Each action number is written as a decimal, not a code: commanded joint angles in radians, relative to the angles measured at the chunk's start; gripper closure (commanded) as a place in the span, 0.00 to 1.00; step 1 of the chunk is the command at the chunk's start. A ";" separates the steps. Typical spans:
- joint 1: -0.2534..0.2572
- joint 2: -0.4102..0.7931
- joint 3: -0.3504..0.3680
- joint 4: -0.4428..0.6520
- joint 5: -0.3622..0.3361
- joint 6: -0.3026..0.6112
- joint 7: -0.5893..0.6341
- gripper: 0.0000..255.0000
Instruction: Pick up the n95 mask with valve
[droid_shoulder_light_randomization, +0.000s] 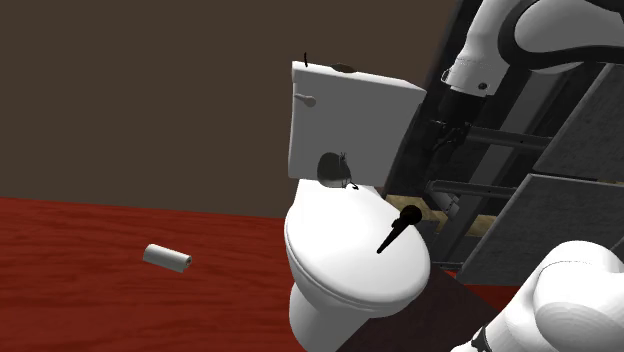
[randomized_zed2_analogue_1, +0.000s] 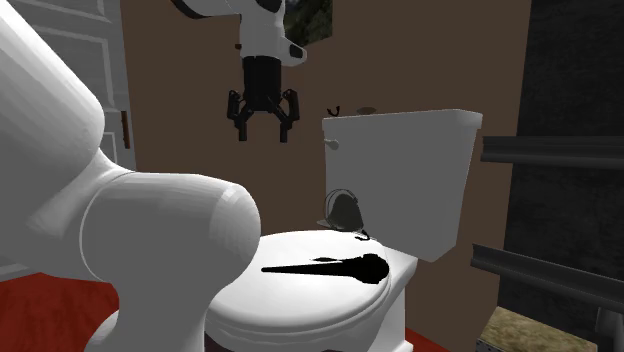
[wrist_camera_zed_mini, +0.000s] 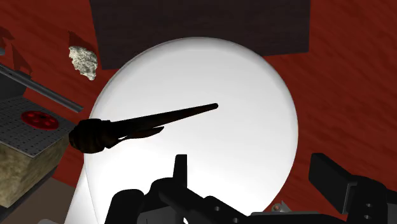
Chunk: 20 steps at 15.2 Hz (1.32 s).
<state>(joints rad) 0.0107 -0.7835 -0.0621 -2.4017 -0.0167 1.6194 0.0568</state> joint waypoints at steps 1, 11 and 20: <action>0.000 0.000 0.000 0.000 0.000 0.000 0.000 0.00; -0.025 0.353 -0.056 0.120 0.056 0.270 0.053 0.00; -0.041 0.682 -0.112 0.328 0.154 0.417 0.064 0.00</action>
<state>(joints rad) -0.0291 -0.1413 -0.1687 -2.0979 0.1232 2.0173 0.1194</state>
